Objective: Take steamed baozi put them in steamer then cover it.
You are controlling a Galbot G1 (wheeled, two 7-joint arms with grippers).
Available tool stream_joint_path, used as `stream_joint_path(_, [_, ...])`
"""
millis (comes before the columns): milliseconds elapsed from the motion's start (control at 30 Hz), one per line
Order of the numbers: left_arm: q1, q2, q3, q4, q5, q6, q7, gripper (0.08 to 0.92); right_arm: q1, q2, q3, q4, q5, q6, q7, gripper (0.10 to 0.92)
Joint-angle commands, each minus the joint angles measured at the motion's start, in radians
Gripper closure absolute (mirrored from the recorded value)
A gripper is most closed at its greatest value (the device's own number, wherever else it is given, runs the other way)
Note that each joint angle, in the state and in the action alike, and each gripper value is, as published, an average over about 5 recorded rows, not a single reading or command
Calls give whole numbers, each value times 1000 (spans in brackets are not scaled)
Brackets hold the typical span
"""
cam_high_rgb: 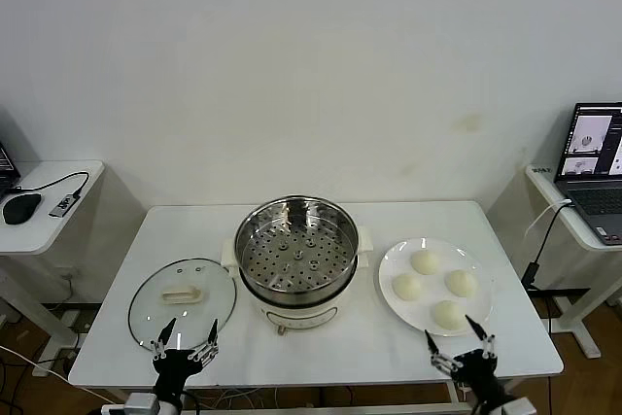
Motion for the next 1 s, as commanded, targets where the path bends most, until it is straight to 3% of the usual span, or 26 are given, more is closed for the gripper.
stream_joint_path(33, [3,5,-7,-10,121,-32,12,177,215,-325,76,-118,-220,-86,-135,203])
stream_joint_path(300, [11,16,-29,-26,168,-44,27,177,455,-556,-63,-218,-292,-182,-366,203])
stream_joint_path(533, [3,7,-52,-35,168,-47,16,177,823,-728,-410,-389,-261,-173,-589,203])
stream_joint_path(1000, [9,15,-86,-51,167,-35,23,177,1625,-655,-1285,-665,-212,-135,-826,203])
